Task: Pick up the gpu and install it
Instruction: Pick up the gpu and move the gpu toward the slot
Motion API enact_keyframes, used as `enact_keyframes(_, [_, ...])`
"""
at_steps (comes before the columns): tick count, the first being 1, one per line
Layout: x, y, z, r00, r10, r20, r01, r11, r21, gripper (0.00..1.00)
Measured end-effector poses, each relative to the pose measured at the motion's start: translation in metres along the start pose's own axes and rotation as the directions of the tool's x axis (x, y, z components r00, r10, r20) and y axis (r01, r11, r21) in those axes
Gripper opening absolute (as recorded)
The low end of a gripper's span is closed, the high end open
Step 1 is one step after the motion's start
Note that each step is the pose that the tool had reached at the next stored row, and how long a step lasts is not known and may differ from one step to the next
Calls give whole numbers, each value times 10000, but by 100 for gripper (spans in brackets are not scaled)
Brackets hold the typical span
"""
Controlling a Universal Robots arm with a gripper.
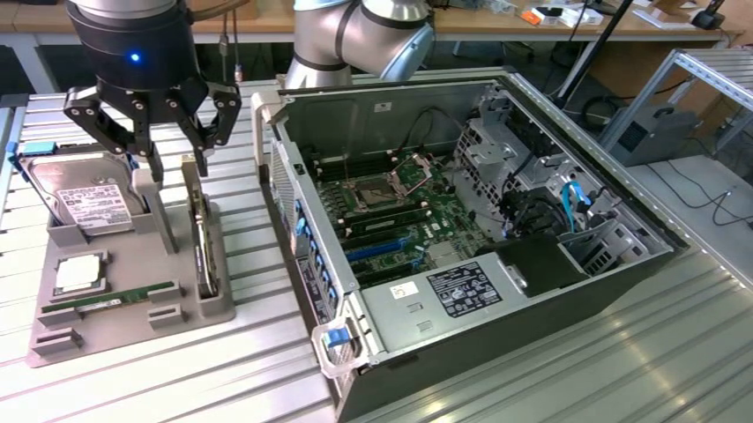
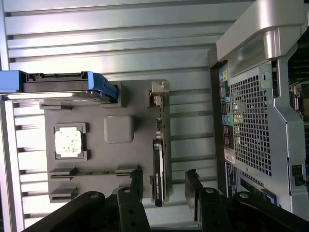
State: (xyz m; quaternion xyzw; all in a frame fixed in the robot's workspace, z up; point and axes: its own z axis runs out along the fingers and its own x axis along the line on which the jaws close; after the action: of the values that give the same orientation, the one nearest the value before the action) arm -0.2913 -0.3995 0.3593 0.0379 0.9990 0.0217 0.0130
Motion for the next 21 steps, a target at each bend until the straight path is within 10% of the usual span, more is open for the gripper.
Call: enact_keyframes(21, [1,-2,44,10000,0,0,0,10000,0,48])
